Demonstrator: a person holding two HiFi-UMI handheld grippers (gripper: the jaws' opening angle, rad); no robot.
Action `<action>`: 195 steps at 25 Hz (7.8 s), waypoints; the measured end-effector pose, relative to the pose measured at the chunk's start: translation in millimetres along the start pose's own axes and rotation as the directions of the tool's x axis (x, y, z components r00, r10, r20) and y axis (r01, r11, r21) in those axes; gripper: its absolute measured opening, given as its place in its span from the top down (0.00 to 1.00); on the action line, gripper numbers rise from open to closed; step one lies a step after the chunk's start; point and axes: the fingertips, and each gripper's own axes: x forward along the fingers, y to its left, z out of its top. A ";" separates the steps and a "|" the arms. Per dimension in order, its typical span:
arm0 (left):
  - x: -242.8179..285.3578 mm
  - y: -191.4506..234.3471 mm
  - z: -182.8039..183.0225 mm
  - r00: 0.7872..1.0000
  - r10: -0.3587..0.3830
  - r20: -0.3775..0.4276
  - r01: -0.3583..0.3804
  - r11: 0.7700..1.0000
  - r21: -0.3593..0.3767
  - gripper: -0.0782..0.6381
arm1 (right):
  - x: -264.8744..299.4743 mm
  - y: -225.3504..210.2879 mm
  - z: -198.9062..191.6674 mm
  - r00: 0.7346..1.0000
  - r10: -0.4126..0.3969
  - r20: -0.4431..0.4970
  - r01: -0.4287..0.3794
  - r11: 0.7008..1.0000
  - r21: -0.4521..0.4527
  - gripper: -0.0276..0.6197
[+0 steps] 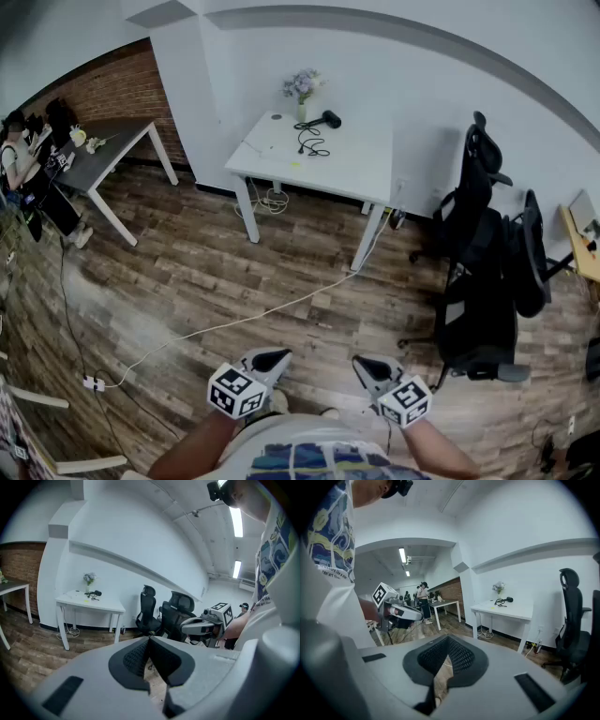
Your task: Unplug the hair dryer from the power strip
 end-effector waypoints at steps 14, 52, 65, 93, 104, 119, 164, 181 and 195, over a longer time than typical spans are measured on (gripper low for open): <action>-46.3 95.6 1.8 1.000 -0.003 0.017 0.002 1.000 0.020 0.89 | 109.8 35.0 31.1 0.999 0.036 0.015 -0.036 0.999 -0.003 0.96; 188.9 360.5 188.5 0.956 0.293 0.015 -0.293 0.956 -0.002 0.60 | 324.4 -266.1 94.7 0.968 0.211 -0.137 -0.214 0.977 -0.007 0.95; 258.0 472.0 241.9 0.984 0.178 0.004 -0.178 0.984 0.014 0.60 | 413.2 -344.8 130.7 0.980 0.107 -0.167 -0.110 0.994 -0.007 0.95; 357.2 661.8 315.3 0.995 -0.012 -0.098 0.016 0.999 0.044 0.60 | 622.4 -468.7 205.4 0.985 0.018 -0.169 -0.022 1.000 -0.020 0.95; 443.5 702.4 350.1 0.987 0.076 -0.144 -0.069 0.996 0.053 0.61 | 691.3 -568.3 211.9 0.974 0.125 -0.187 -0.138 0.988 -0.062 0.95; 546.3 735.5 342.8 0.955 0.123 -0.271 -0.105 0.991 0.078 0.61 | 754.4 -618.9 188.3 0.954 0.236 -0.187 -0.254 0.964 -0.080 0.95; 630.7 769.4 293.9 0.858 0.201 -0.473 -0.116 0.972 0.203 0.79 | 772.1 -630.9 177.1 0.952 0.252 -0.175 -0.278 0.949 -0.146 0.96; 624.3 767.9 297.0 0.864 0.211 -0.457 -0.123 0.969 0.214 0.82 | 772.9 -631.7 176.7 0.956 0.240 -0.171 -0.267 0.951 -0.157 0.97; 609.6 771.9 331.8 0.913 0.156 -0.377 -0.109 0.984 0.142 0.82 | 772.2 -631.3 176.6 0.955 0.240 -0.174 -0.268 0.950 -0.157 0.97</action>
